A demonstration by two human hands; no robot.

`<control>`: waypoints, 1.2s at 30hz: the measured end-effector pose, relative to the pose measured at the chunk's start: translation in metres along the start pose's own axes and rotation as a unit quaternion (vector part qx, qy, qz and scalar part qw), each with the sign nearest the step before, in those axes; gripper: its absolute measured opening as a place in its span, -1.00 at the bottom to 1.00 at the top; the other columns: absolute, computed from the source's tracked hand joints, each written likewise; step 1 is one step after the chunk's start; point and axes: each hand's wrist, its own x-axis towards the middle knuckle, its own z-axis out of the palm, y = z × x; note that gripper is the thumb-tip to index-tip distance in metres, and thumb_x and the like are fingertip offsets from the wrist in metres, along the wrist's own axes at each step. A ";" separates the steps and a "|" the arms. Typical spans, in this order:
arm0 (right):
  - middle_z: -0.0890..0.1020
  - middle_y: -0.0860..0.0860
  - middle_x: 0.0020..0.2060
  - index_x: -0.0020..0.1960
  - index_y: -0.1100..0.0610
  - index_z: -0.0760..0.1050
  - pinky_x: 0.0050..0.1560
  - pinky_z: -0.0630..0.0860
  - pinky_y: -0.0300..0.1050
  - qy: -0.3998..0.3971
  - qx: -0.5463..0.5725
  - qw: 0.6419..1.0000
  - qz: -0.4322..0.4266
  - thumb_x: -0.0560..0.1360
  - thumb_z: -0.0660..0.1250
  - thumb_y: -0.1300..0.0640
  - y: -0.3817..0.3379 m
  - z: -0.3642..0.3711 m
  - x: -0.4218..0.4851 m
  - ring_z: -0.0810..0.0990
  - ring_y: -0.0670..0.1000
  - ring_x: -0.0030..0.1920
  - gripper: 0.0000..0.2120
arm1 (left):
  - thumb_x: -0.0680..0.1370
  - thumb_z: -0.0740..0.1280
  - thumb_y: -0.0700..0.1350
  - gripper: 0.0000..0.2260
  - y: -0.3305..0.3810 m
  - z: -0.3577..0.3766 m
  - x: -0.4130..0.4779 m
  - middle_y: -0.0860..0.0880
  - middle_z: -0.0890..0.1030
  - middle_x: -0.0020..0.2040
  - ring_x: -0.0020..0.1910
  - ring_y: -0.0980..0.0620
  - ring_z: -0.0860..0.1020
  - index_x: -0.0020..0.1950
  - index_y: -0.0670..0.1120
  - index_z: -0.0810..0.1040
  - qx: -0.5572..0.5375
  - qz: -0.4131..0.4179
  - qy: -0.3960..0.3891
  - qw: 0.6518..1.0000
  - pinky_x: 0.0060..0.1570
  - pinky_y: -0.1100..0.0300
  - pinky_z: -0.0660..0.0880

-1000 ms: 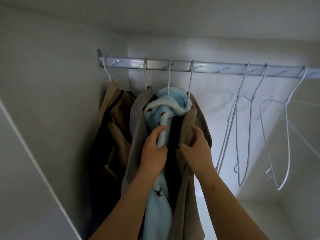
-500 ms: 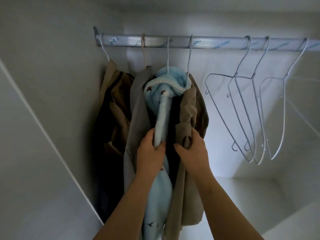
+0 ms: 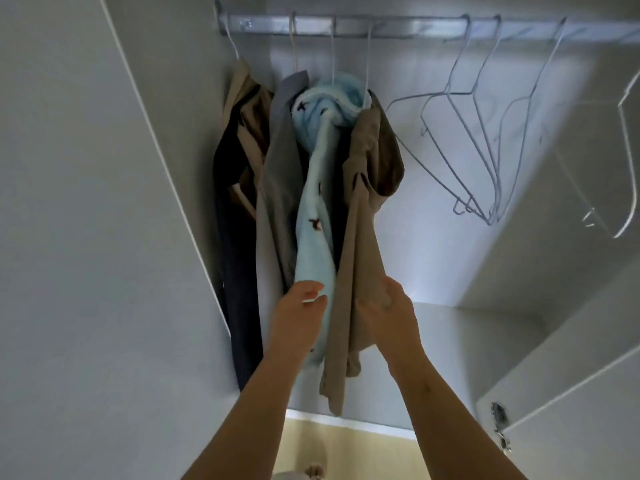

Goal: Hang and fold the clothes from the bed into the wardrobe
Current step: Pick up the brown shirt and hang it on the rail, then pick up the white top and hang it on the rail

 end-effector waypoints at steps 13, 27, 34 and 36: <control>0.55 0.06 -0.01 0.17 0.10 0.45 -0.17 0.36 -0.21 -0.047 0.097 0.950 0.294 0.50 0.32 0.13 0.105 -0.025 -0.207 0.48 0.02 -0.10 -0.75 | 0.54 0.29 -0.21 -0.90 -0.083 0.002 -0.186 0.01 0.58 -0.20 -0.24 0.11 0.54 -0.10 -0.02 0.54 0.006 -0.214 -0.187 0.959 -0.25 0.28 0.40; 0.51 0.04 -0.35 -0.16 0.13 0.46 -0.38 0.25 -0.22 0.179 0.220 0.871 0.401 0.53 0.25 0.22 0.139 0.004 -0.414 0.42 0.00 -0.42 -0.91 | 0.55 0.25 -0.24 -0.88 -0.150 -0.057 -0.305 -0.01 0.54 -0.27 -0.33 0.10 0.49 -0.11 -0.04 0.51 0.089 -0.210 -0.371 0.900 -0.34 0.28 0.32; 0.53 0.06 -0.33 -0.17 0.14 0.44 -0.40 0.28 -0.24 0.296 0.283 0.779 0.474 0.53 0.25 0.22 0.156 0.021 -0.540 0.45 0.01 -0.41 -0.90 | 0.55 0.27 -0.19 -0.89 -0.161 -0.060 -0.383 0.00 0.55 -0.24 -0.29 0.09 0.52 -0.16 -0.03 0.51 0.146 -0.168 -0.499 0.838 -0.27 0.24 0.36; 0.54 0.06 -0.31 -0.15 0.13 0.44 -0.38 0.31 -0.23 0.328 0.300 0.759 0.475 0.53 0.24 0.20 0.159 0.018 -0.568 0.48 0.01 -0.39 -0.91 | 0.55 0.26 -0.16 -0.88 -0.162 -0.055 -0.412 0.01 0.56 -0.23 -0.27 0.09 0.54 -0.18 -0.01 0.51 0.160 -0.147 -0.534 0.817 -0.25 0.24 0.39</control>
